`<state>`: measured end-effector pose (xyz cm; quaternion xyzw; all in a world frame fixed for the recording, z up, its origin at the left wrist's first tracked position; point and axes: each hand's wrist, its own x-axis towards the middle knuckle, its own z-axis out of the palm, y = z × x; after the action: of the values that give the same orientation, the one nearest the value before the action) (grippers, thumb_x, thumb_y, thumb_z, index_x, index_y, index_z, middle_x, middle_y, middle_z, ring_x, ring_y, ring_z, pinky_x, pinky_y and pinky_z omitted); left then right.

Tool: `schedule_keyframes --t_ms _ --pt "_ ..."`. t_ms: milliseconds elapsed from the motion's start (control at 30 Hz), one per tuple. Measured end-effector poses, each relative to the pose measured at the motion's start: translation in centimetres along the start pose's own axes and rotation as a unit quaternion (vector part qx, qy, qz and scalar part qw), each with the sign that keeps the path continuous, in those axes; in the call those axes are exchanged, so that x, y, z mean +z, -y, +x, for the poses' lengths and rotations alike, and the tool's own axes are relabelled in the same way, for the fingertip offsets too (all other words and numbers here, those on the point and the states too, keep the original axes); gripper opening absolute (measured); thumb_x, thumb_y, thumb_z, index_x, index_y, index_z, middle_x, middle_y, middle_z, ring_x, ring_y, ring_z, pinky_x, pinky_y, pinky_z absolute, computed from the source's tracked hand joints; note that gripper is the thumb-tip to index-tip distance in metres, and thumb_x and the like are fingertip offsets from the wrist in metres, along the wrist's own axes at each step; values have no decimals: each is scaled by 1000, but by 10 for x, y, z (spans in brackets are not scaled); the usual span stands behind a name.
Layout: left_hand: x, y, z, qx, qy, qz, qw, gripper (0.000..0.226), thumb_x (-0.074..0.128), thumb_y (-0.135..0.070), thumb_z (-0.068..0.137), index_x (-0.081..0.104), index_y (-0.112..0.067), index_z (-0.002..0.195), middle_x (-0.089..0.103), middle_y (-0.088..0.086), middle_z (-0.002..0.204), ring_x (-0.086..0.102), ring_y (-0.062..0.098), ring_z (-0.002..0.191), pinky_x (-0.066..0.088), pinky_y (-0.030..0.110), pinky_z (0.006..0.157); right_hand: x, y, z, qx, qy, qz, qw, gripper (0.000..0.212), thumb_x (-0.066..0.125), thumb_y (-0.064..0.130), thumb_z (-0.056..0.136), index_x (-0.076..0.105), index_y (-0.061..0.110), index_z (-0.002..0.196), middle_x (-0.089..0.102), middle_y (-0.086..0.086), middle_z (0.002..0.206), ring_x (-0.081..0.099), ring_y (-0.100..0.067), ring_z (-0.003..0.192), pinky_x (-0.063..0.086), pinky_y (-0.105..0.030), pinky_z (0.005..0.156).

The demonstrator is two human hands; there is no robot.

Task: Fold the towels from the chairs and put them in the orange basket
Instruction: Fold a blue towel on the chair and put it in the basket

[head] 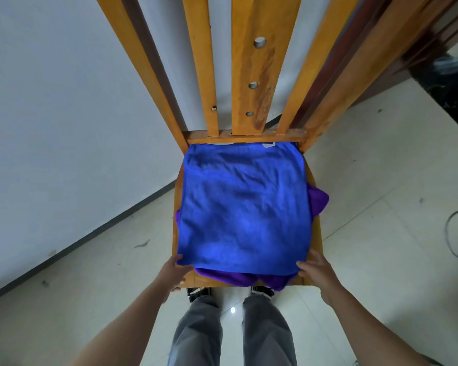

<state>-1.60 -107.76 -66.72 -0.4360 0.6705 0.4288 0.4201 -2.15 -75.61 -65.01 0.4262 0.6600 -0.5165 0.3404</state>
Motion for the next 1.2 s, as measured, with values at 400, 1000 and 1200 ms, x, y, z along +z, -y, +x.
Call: schedule_keyframes --t_ms 400,1000,1200 --pt "2 7 15 -8 -20 -32 999 34 54 -15 91 53 -9 124 51 6 84 44 18 61 33 26 53 -8 -11 -4 32 6 -86 996 36 60 21 89 54 -11 105 49 -28 129 42 -43 124 34 -52 105" --pt "-27 28 -16 47 -47 -91 994 17 56 -12 91 56 -9 74 59 6 79 54 19 67 36 27 56 -8 -13 -28 -82 -78 2 994 23 55 -3 84 39 9 73 36 -6 66 31 -15 54 28 -23 47" --pt "-28 35 -21 57 -38 -92 993 16 56 -12 91 57 -10 75 61 8 81 54 19 67 36 26 57 -14 -9 -32 -54 12 81 995 18 49 -9 86 54 7 91 41 -4 68 33 -7 43 24 -15 36"
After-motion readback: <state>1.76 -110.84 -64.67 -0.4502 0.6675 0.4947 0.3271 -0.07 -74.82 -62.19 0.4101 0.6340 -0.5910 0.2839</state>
